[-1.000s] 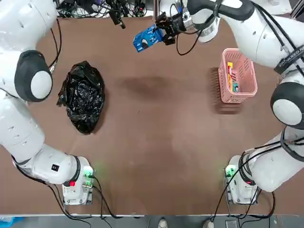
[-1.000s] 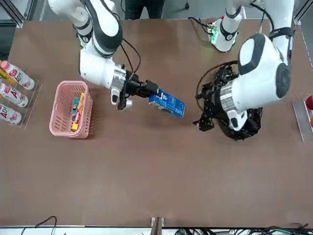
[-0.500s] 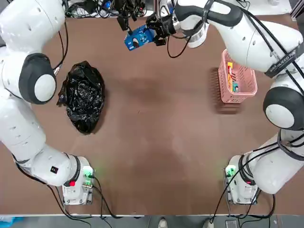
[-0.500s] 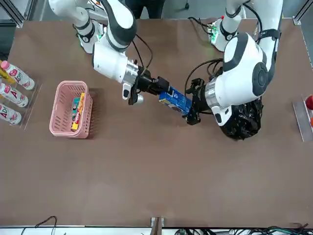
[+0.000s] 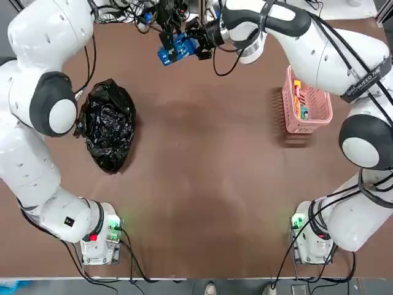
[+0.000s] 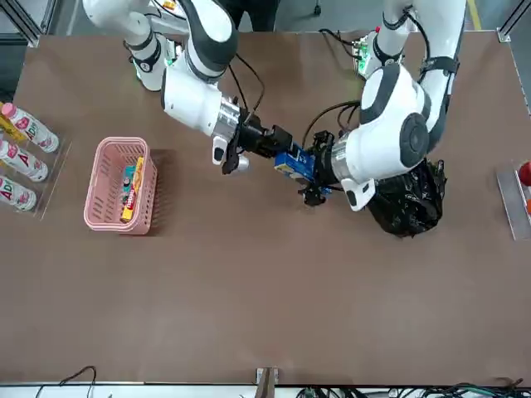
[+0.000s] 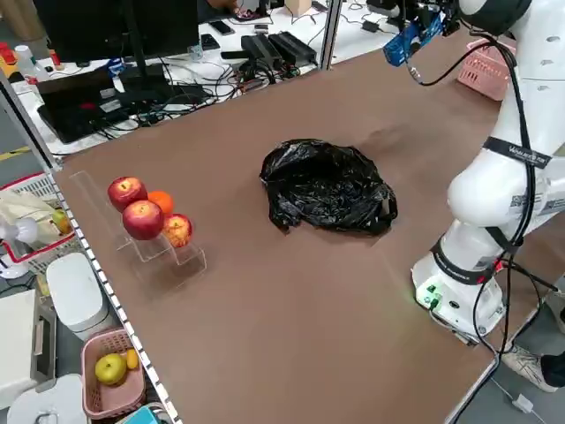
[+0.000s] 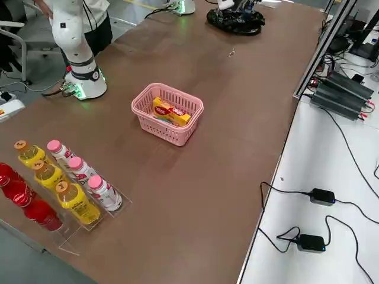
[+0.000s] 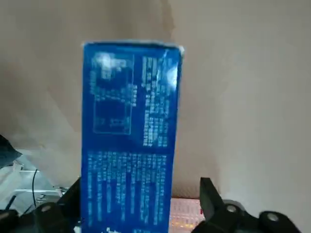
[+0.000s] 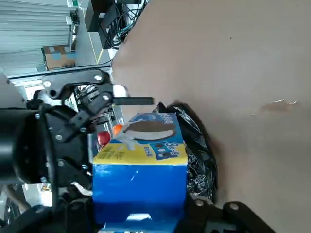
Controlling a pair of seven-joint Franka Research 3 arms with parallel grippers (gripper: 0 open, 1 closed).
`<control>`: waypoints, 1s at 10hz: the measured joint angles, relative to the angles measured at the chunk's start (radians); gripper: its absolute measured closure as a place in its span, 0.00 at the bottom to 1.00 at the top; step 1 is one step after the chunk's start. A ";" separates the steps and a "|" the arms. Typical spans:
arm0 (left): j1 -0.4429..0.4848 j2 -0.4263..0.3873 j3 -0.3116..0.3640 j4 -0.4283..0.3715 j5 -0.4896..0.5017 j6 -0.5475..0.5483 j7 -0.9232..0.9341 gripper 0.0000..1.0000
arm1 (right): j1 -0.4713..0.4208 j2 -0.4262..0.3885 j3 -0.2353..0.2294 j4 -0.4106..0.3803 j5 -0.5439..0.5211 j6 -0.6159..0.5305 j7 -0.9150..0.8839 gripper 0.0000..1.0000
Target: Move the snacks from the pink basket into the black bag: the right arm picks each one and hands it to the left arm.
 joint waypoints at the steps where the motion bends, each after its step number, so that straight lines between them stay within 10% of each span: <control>1: -0.002 0.001 0.000 -0.003 0.000 0.000 0.001 0.03 | 0.001 0.001 0.000 0.001 0.000 0.001 0.000 0.46; 5: 0.001 -0.002 0.001 -0.003 0.000 -0.007 0.015 0.47 | 0.001 0.009 -0.005 0.004 0.000 0.011 0.000 0.46; 10: 0.006 -0.004 0.002 0.001 0.000 -0.027 0.017 0.50 | 0.005 0.015 -0.004 0.014 0.001 0.010 0.003 0.48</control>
